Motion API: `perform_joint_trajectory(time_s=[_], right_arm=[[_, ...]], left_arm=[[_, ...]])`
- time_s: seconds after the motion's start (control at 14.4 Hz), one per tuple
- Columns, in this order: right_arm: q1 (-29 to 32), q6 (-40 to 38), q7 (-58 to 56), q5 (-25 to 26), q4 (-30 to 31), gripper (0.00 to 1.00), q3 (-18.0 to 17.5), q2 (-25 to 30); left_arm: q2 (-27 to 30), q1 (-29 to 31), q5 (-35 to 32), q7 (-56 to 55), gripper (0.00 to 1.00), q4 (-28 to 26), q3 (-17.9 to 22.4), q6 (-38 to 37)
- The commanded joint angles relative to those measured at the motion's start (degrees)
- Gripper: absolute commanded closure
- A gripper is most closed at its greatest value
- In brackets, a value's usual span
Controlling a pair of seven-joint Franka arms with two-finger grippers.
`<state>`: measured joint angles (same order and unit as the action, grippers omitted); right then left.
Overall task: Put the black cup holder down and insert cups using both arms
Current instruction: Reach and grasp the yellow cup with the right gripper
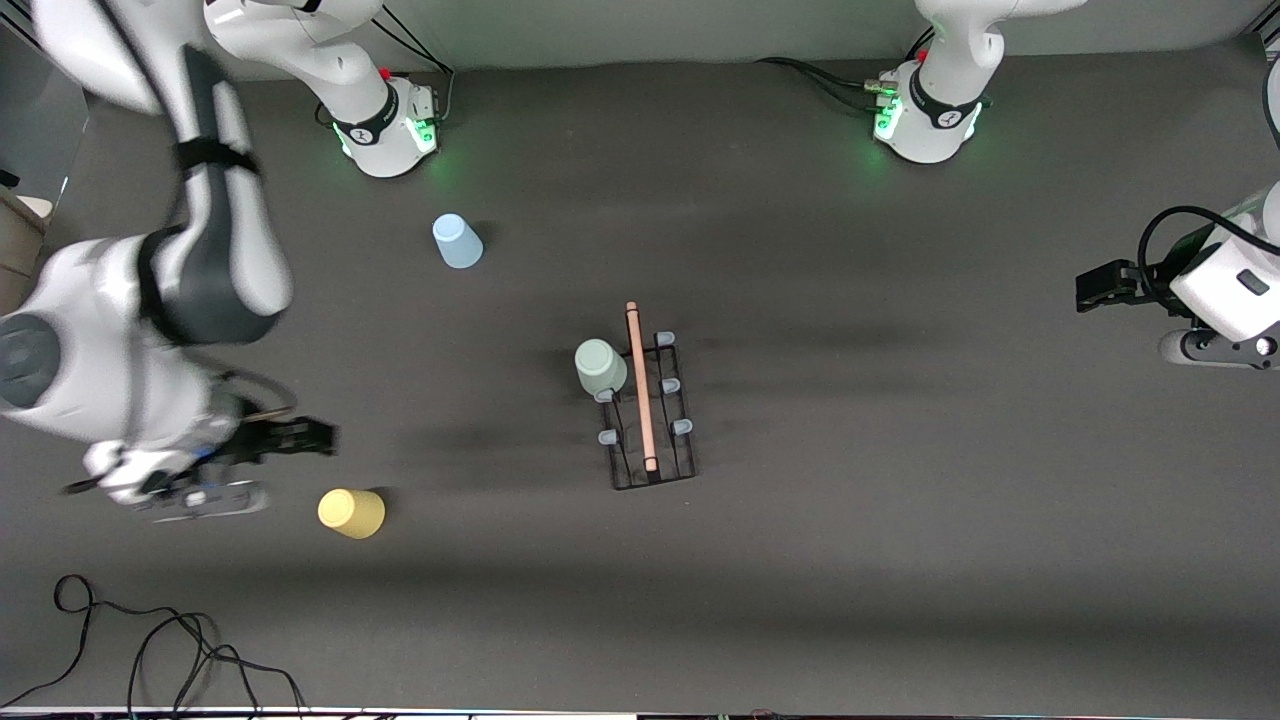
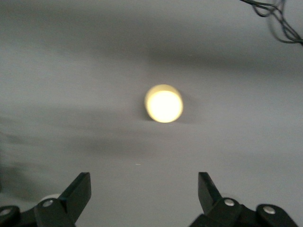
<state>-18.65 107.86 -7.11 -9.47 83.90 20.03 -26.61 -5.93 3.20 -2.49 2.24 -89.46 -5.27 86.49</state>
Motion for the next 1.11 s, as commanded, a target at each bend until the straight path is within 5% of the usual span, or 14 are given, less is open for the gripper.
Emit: perform_joint_trajectory(time_s=[0.0,0.42,0.9,0.97,1.04], right_arm=[[0.46,5.22,-1.94,-2.64,-0.58,0.00,-0.34,-4.49],[0.11,18.06,-3.26,-7.31,1.09,0.00,-0.87,-13.63],[-0.07,23.27,-4.14,-7.23,6.98,0.00,-0.96,-14.52],[-0.07,23.27,-4.23,-7.23,7.16,0.02,-0.96,-14.70],[-0.07,23.27,-4.32,-7.23,7.25,0.18,-0.96,-14.70]], left_arm=[[1.63,-0.04,0.64,0.92,0.00,-1.24,0.17,0.26],[1.63,-0.04,0.73,0.83,0.00,-1.24,0.17,0.25],[1.63,0.13,0.64,0.92,0.00,-1.24,0.17,0.17],[1.63,0.05,0.64,0.92,0.00,-1.24,0.17,0.17],[1.63,-0.13,0.64,0.83,0.00,-1.24,0.17,0.17]])
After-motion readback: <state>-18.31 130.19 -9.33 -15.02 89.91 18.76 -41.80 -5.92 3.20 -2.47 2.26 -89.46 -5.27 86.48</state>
